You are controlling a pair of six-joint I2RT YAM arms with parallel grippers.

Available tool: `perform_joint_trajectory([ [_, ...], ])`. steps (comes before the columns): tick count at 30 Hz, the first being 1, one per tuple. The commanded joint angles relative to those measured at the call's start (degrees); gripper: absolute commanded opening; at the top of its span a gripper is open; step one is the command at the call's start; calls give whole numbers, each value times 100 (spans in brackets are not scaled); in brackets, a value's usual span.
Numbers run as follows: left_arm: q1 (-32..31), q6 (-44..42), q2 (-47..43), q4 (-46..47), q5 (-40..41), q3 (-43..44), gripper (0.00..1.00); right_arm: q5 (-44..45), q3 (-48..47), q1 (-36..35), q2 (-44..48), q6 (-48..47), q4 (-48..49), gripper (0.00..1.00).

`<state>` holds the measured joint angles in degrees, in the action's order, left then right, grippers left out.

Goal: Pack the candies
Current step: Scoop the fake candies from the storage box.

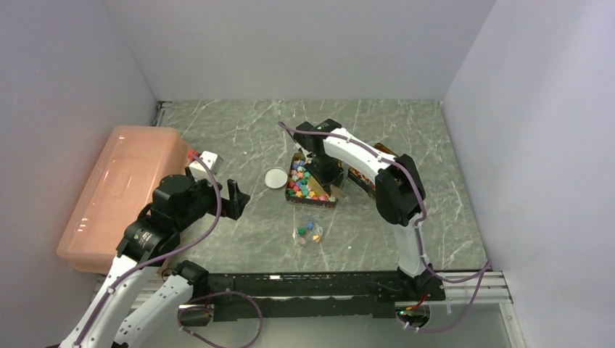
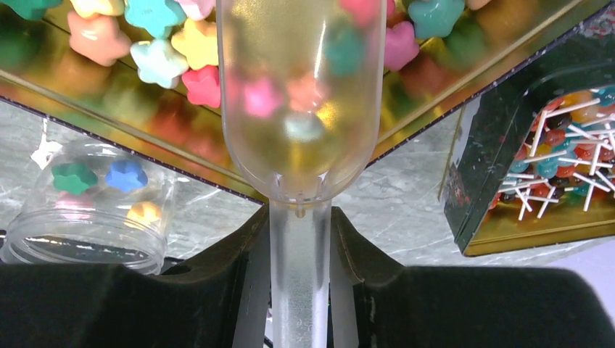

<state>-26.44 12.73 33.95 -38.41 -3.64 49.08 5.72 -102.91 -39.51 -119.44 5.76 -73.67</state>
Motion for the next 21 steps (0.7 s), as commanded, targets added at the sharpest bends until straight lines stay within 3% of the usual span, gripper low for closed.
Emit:
perform_joint_trajectory([
  [1, 24, -34, 3, 123, -40, 3, 99, 55, -374, 13, -122, -106, 7, 0],
  [21, 33, -44, 132, 132, -15, 5, 100, -103, -590, 14, -528, -102, 695, 0],
])
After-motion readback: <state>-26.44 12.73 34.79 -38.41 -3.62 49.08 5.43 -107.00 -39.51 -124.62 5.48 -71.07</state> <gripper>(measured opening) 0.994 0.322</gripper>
